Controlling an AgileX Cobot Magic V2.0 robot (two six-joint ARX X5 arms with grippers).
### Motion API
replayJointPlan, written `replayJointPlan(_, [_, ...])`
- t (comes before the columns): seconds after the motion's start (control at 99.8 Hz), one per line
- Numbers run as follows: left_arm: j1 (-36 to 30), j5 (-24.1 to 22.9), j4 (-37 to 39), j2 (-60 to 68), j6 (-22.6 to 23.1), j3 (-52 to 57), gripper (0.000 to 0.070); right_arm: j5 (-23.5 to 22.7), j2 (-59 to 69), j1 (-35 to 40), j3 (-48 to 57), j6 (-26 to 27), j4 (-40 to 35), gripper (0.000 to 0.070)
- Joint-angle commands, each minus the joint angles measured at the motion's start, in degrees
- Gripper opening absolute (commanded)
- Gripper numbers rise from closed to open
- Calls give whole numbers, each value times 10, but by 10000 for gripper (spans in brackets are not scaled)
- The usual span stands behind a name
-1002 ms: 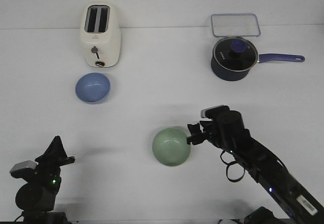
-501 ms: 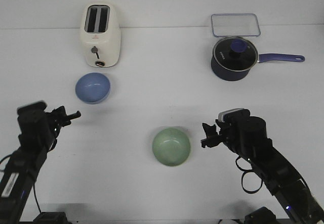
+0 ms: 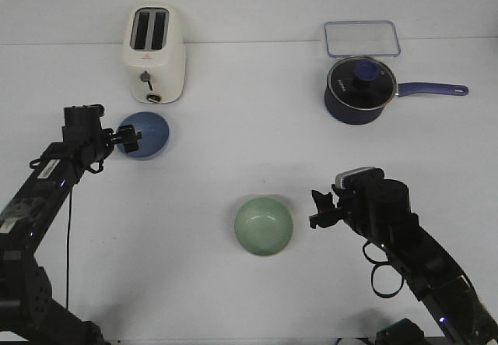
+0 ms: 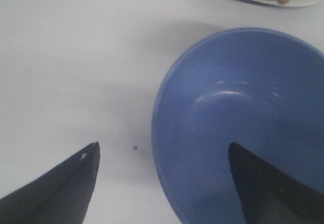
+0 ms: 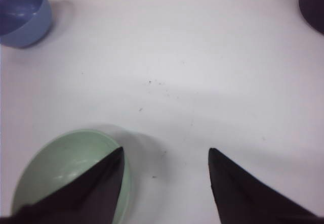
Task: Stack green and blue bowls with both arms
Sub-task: 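Reach the left gripper to the light blue bowl rim and grasp it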
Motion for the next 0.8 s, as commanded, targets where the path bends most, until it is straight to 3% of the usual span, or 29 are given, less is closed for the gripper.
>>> replayJointPlan(0.0, [5, 1, -6, 32, 10, 25, 470, 2, 5, 2, 7, -7, 5, 347])
replayJointPlan(0.14, [11, 1, -5, 70, 10, 35, 421, 2, 5, 2, 7, -7, 5, 347])
replayJointPlan(0.19, [11, 1, -4, 76, 10, 35, 302, 3, 5, 2, 7, -7, 5, 347])
replayJointPlan(0.27, [11, 1, -5, 77, 12, 35, 0, 8, 5, 2, 7, -7, 3, 347])
replayJointPlan(0.401, [11, 14, -5, 70, 12, 36, 12, 33, 5, 2, 7, -24, -12, 347])
replayJointPlan(0.571, [6, 83, -25, 18, 9, 36, 12, 117, 5, -10, -1, -46, -26, 347])
replayJointPlan(0.791, [-37, 141, -102, -102, 10, 32, 12, 118, 4, -65, -68, -32, 6, 347])
